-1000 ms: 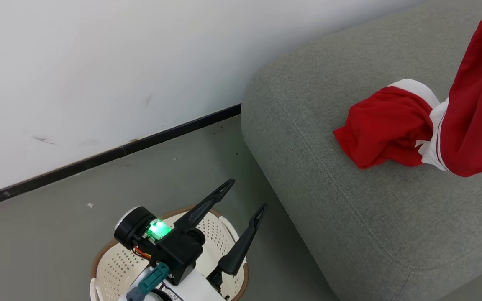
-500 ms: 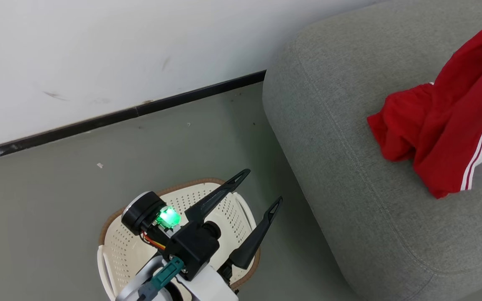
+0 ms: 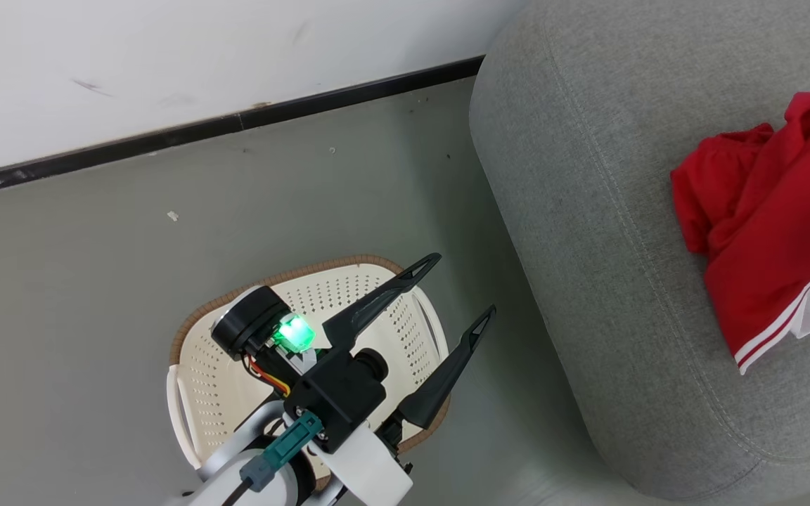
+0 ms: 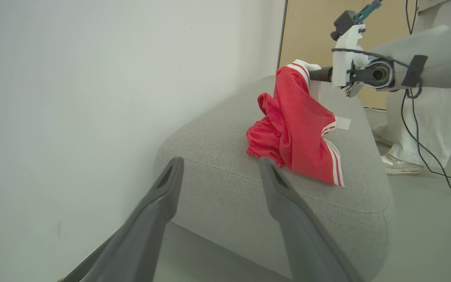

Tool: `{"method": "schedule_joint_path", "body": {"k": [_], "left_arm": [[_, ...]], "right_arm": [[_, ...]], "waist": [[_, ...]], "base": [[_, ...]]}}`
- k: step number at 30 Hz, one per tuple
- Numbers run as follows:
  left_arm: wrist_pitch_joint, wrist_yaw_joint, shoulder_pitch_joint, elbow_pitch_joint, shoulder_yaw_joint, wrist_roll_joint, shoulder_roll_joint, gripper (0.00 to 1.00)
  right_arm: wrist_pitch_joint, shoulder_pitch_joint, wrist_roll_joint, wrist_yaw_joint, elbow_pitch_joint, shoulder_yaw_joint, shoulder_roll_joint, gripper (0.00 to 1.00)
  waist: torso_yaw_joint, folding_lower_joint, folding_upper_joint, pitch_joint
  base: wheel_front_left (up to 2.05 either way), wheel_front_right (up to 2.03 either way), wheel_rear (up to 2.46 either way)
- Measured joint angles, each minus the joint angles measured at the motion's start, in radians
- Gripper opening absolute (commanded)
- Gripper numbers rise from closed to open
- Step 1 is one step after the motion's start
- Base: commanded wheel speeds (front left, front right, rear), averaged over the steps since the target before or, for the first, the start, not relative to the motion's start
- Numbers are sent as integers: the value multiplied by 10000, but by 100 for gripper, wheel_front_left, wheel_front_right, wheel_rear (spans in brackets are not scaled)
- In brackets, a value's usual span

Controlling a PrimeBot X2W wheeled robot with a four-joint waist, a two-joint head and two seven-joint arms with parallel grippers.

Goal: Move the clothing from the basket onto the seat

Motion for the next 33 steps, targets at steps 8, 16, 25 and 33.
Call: {"method": "schedule_joint_path", "body": {"k": [8,16,25,33], "left_arm": [[-2,-90,-395,6,17,44,-2,100],[-6,-163,-576,127,161,182,67,100],[-180,-217,-576,458,163,171,82,100],[-270,-259,-564,711,221,-75,96,100]], "right_arm": [[-104,-210,40,-2,537,-282,138,0],[-174,-453,127,0,740,-234,383,100],[-222,-435,389,0,734,-96,403,100],[-272,85,516,0,447,8,196,100]], "waist": [[91,0,0,510],[-19,0,0,783],[-373,0,0,691],[-752,0,0,458]], "base": [[0,0,0],[0,0,0],[0,0,0],[0,0,0]]}}
